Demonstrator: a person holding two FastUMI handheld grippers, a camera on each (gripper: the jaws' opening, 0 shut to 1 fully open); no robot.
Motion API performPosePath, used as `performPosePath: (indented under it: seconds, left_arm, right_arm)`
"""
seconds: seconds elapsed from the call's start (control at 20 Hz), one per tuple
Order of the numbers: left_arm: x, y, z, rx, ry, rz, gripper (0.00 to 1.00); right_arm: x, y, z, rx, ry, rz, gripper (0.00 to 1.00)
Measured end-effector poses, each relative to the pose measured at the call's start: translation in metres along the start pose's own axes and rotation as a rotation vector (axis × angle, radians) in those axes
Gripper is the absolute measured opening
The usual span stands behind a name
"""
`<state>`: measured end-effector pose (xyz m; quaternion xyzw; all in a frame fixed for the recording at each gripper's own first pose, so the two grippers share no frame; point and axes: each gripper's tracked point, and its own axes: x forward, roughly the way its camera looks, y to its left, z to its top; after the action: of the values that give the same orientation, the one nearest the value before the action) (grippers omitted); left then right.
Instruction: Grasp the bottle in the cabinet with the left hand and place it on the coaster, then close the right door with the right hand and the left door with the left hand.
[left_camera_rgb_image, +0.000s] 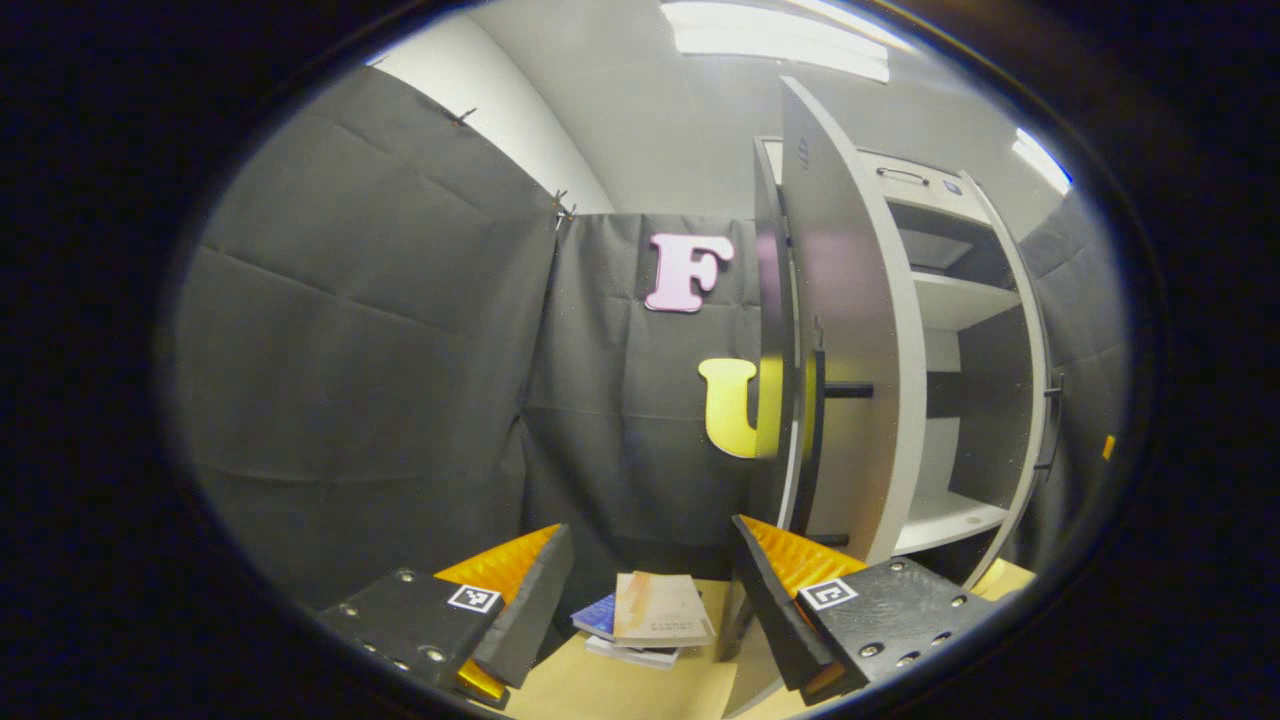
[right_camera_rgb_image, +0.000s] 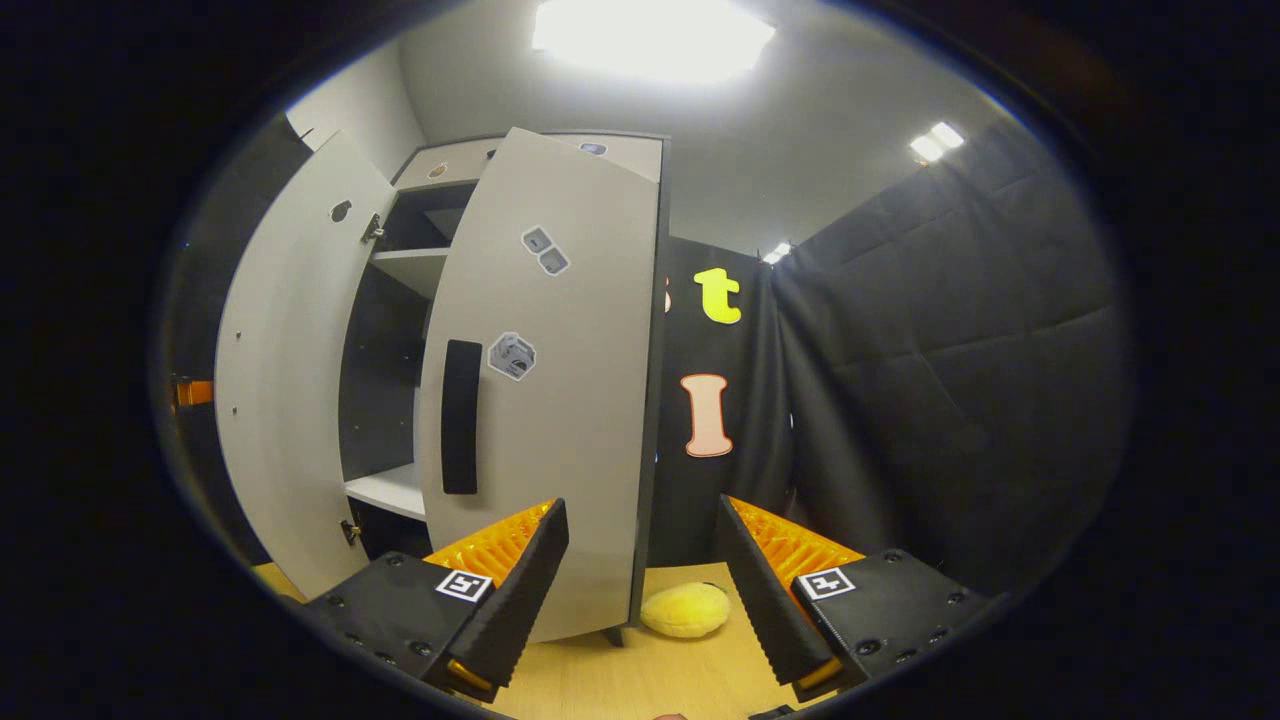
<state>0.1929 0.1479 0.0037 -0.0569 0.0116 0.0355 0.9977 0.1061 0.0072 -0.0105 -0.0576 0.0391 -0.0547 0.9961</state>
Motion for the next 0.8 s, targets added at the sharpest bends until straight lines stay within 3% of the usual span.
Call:
performPosePath:
  seconds: [0.25,0.35,0.4,0.55,0.75,0.8]
  left_arm:
    - [0.0,-0.009,0.003,0.004,-0.033,0.058,0.96]
    - [0.001,-0.014,0.002,-0.012,-0.026,0.058,0.84]
    - [0.001,-0.014,0.001,-0.001,-0.024,0.069,0.99]
    - [-0.003,-0.024,0.007,0.093,-0.038,0.11,0.99]
    - [-0.014,-0.065,0.008,0.115,-0.037,0.053,0.99]
    - [-0.016,-0.076,0.006,0.1,-0.037,0.032,0.92]
  right_arm:
    - [-0.01,-0.024,-0.011,-0.004,0.02,-0.022,0.95]
    - [-0.01,-0.032,-0.016,-0.007,0.03,-0.027,0.95]
    - [-0.01,-0.036,-0.017,-0.009,0.03,-0.031,0.95]
    - [-0.011,-0.047,-0.022,-0.019,0.035,-0.032,0.95]
    - [-0.012,-0.062,-0.032,-0.035,0.051,-0.037,0.95]
    - [-0.011,-0.064,-0.033,-0.029,0.055,-0.035,0.95]
